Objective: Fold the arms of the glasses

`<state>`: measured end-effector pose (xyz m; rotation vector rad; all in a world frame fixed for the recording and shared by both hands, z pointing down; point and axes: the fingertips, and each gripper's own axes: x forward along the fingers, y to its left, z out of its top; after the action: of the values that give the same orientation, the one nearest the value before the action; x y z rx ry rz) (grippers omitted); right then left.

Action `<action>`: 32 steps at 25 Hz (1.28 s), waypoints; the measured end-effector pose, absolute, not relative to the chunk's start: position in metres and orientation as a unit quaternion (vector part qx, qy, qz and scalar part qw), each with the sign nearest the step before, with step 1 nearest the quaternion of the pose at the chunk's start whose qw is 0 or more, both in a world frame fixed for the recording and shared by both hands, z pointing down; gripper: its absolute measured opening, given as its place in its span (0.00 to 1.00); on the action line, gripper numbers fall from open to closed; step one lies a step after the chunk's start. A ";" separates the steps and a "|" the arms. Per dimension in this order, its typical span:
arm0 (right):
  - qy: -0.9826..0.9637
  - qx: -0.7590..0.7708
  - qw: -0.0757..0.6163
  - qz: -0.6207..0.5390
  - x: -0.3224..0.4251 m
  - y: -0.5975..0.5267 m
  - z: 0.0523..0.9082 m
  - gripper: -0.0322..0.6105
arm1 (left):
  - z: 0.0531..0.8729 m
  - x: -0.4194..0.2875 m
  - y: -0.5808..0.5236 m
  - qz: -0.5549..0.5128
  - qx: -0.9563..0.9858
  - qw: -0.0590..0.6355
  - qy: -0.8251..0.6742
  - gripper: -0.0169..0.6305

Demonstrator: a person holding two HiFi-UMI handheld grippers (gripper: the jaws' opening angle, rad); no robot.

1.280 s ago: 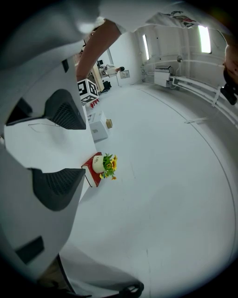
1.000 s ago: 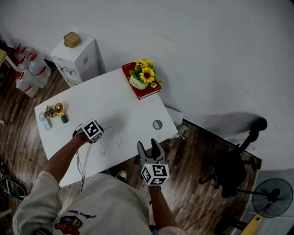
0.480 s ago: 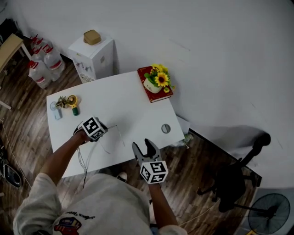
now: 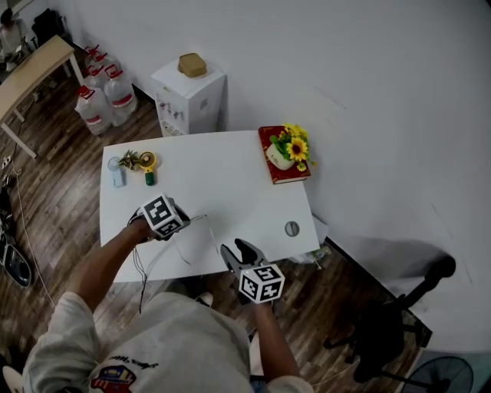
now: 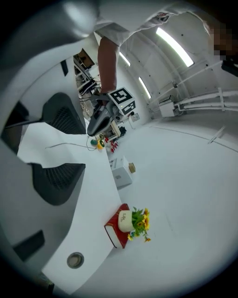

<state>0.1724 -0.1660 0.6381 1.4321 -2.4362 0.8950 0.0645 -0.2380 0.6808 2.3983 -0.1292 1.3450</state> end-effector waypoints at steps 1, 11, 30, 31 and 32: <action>-0.824 0.465 0.091 0.310 0.165 -0.163 0.640 0.31 | 0.677 0.063 -0.236 0.479 0.856 0.188 -0.049 0.05; -0.838 0.399 0.116 0.354 0.131 -0.143 0.658 0.21 | 0.653 0.058 -0.218 0.471 0.863 0.177 -0.051 0.05; -0.852 0.358 0.122 0.363 0.079 -0.141 0.669 0.08 | 0.634 0.098 -0.189 0.433 0.877 0.206 -0.030 0.05; -0.850 0.360 0.120 0.365 0.077 -0.142 0.669 0.08 | 0.634 0.101 -0.187 0.431 0.877 0.209 -0.028 0.05; -0.848 0.362 0.117 0.368 0.075 -0.143 0.670 0.08 | 0.635 0.102 -0.185 0.429 0.878 0.213 -0.028 0.05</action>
<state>0.0755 -0.1430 0.6701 1.0608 -2.4828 1.0772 0.1022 -0.1848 0.6347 2.4356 -0.0766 1.1895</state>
